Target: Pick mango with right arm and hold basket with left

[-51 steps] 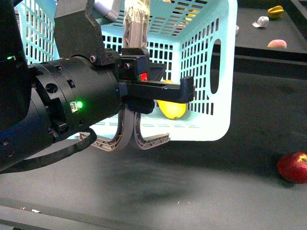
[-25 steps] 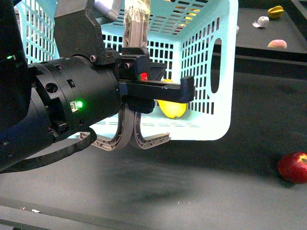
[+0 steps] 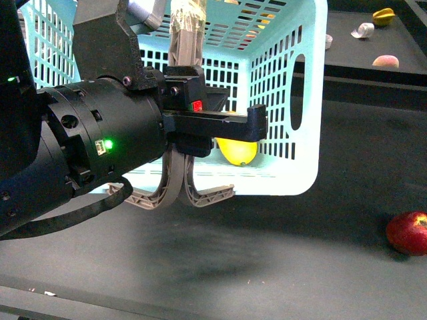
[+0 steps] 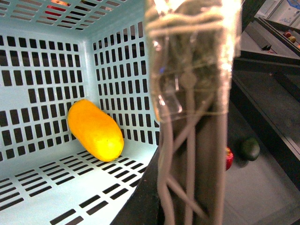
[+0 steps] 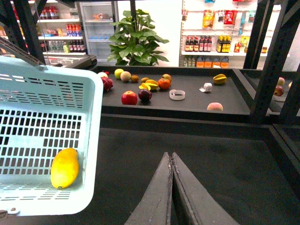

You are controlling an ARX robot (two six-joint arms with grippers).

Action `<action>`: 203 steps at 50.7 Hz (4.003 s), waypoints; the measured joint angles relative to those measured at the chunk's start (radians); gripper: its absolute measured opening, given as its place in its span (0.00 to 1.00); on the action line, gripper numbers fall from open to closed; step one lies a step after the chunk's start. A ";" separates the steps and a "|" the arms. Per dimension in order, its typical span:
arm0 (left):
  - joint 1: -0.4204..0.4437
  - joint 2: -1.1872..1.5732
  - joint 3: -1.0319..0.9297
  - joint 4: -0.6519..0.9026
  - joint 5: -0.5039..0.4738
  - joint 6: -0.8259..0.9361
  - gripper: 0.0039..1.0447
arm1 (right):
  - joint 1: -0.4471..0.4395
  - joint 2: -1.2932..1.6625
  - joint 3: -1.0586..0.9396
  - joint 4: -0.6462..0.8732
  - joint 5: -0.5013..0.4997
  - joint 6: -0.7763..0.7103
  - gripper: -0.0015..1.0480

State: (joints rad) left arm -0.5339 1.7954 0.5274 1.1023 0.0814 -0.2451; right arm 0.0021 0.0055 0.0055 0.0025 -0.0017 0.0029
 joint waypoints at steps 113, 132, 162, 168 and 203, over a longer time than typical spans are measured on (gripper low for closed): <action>0.275 0.372 0.574 -0.410 -0.461 -0.969 0.05 | 0.000 -0.001 0.000 0.000 0.000 -0.003 0.92; 0.317 0.482 0.724 -0.464 -0.482 -1.161 0.05 | 0.000 -0.001 0.000 0.000 0.000 -0.003 0.92; 0.354 0.351 0.582 -0.420 -0.476 -1.049 0.94 | 0.000 -0.001 0.000 0.000 0.000 -0.003 0.92; 0.396 0.226 0.415 -0.341 -0.463 -0.972 0.92 | 0.000 -0.001 0.000 0.000 0.000 -0.003 0.92; 0.655 -0.508 -0.231 -0.367 -0.483 -0.705 0.92 | 0.000 -0.002 0.000 0.000 0.000 -0.003 0.92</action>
State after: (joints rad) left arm 0.1215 1.2873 0.2962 0.7353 -0.4015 -0.9504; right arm 0.0021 0.0040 0.0055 0.0021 -0.0021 0.0002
